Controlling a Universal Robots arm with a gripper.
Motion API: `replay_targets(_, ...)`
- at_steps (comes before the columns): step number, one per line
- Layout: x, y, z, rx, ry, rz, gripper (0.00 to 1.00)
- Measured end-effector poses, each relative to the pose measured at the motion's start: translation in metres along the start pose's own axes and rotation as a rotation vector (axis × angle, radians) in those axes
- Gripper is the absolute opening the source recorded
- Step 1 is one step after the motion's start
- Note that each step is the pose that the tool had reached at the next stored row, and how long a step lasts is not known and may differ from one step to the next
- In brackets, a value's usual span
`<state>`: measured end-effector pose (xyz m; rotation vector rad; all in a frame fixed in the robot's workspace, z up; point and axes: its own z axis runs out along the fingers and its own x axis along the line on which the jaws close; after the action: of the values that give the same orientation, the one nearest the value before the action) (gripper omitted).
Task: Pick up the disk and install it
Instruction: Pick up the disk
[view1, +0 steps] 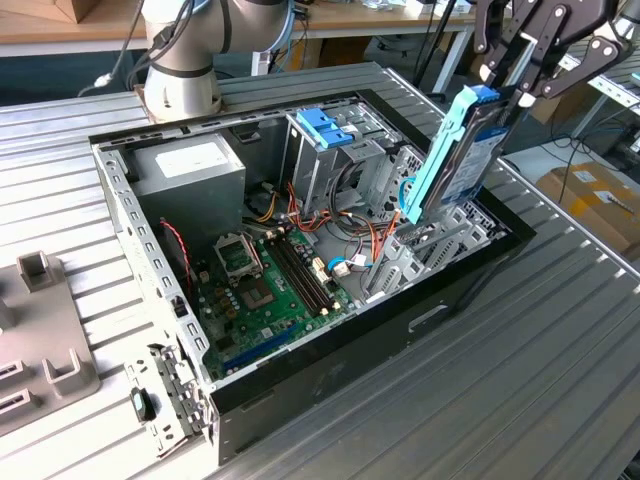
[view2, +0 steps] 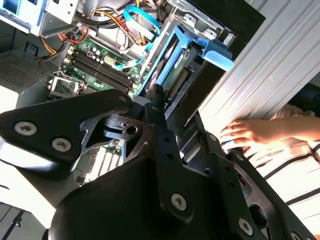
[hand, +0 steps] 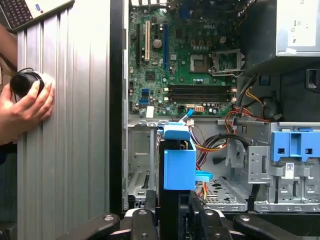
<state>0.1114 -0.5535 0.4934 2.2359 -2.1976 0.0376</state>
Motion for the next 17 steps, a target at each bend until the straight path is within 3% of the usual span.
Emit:
replay_targets(3,-0.0001,-0.0009,0.004,0.0,0.0,0.0,0.35)
replay_targets(8,-0.0001,-0.001,0.0053,0.0,-0.0003,0.0,0.35)
replay_targets(17,-0.0004,-0.0024,0.0195,0.0,0.0031,0.0,0.35)
